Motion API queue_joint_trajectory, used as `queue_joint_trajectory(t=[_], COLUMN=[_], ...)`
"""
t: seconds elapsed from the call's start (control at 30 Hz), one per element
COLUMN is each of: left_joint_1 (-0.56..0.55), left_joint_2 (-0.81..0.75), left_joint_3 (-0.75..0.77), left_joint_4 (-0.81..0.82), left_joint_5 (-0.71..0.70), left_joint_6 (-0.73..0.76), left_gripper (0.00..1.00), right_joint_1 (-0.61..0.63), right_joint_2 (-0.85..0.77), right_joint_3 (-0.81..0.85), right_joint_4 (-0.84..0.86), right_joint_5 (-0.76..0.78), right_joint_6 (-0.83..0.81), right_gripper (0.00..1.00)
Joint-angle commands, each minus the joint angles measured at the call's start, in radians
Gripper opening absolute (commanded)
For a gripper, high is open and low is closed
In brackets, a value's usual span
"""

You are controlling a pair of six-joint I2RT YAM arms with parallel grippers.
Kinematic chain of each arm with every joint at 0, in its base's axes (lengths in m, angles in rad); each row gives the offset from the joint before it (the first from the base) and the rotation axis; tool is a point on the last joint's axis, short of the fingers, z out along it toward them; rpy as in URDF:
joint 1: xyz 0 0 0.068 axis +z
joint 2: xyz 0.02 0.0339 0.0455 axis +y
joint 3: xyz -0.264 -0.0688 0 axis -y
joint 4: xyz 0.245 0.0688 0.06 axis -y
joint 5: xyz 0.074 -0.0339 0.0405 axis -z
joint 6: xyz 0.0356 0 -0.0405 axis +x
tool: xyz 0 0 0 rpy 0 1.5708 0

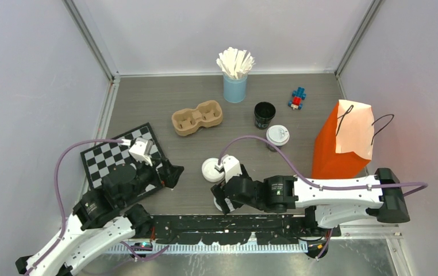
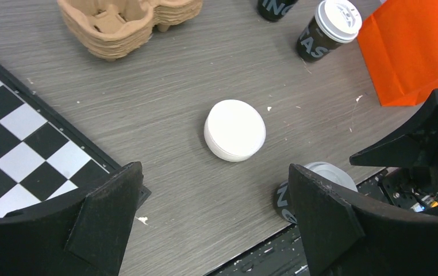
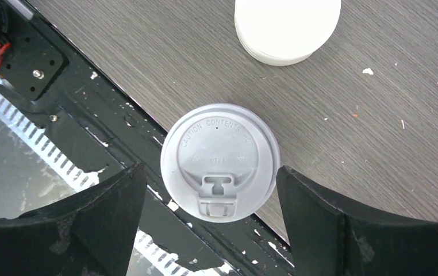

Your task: Pack the takeout coffee

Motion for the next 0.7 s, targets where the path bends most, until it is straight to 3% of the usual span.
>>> queue_joint_trajectory(t=[0.0,0.67], left_joint_1=[-0.002,-0.002], left_joint_2=[-0.032,0.013], left_joint_3=[-0.018,-0.019], left_joint_4=[-0.025,-0.018], left_joint_5=[-0.066,-0.033], left_joint_6=[0.026,0.035], left_gripper=[1.0,1.0], right_joint_1=[0.004,0.004], right_joint_2=[0.03,0.108], right_joint_3=[0.048,0.039], right_joint_4=[0.007,0.004], right_joint_5=[0.011,0.003], right_joint_6=[-0.041,-0.049], right_gripper=[0.87,0.88])
